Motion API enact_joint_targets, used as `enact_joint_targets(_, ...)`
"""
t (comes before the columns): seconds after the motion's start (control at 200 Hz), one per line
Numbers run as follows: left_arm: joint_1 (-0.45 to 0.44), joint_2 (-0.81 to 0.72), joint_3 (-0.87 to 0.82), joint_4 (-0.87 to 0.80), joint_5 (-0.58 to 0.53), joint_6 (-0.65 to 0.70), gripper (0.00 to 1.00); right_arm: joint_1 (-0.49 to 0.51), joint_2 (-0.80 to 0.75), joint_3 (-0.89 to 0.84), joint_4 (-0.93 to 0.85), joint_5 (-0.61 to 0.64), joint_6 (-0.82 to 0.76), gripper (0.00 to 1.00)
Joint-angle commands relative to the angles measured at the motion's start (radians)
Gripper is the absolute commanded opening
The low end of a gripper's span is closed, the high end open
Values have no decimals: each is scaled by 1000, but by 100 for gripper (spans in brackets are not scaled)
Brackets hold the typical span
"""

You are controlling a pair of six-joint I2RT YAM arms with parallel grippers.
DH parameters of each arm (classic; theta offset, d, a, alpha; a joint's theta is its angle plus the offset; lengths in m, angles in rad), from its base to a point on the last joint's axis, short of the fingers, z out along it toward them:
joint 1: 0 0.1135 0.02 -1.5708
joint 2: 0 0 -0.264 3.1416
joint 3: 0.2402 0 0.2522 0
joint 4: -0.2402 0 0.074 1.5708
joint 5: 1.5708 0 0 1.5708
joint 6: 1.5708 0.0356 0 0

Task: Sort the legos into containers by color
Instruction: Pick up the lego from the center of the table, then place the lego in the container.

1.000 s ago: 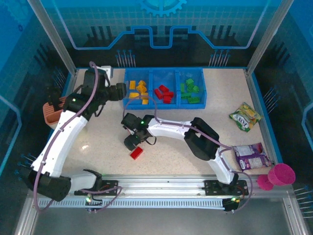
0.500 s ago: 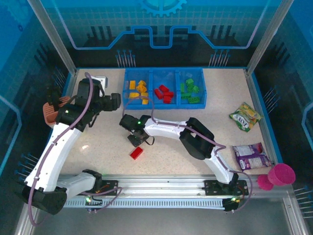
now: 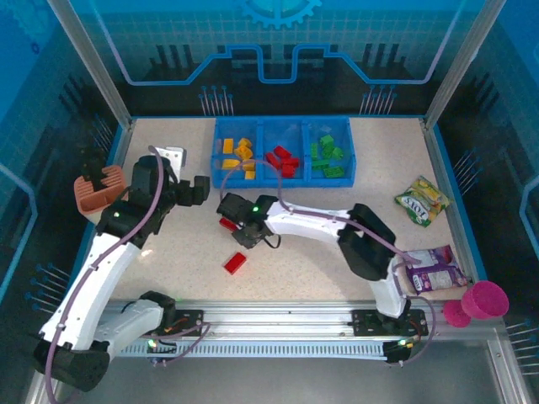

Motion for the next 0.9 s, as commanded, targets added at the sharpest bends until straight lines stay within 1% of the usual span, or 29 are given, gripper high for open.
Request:
enact_joint_targets(0.0, 7, -54, -35, 75, 26, 32, 98, -25, -115, -48, -22, 54, -28, 27)
enact_joint_targets(0.085, 7, -60, -44, 81, 33, 34, 98, -63, -160, -68, -17, 76, -51, 27)
enact_joint_targets(0.195, 7, -54, -44, 85, 37, 34, 99, -142, -189, -71, 35, 70, -96, 27)
enact_joint_targets(0.355, 7, -47, -44, 95, 15, 40, 99, -260, -156, -15, 162, 51, -163, 27)
enact_joint_targets(0.42, 7, -44, -38, 92, 3, 44, 99, -296, -105, 44, 184, 34, -179, 28)
enact_joint_targets(0.56, 7, -41, -30, 87, -10, 48, 99, -355, 41, 194, 191, 52, -228, 28)
enact_joint_targets(0.67, 8, -41, -28, 87, -9, 45, 99, -387, 152, 308, 192, 108, -287, 28)
enact_joint_targets(0.816, 7, -41, -36, 96, -2, 40, 99, -428, 300, 477, 178, 146, -321, 28)
enact_joint_targets(0.896, 8, -41, -34, 93, 0, 41, 99, -448, 368, 563, 160, 145, -327, 28)
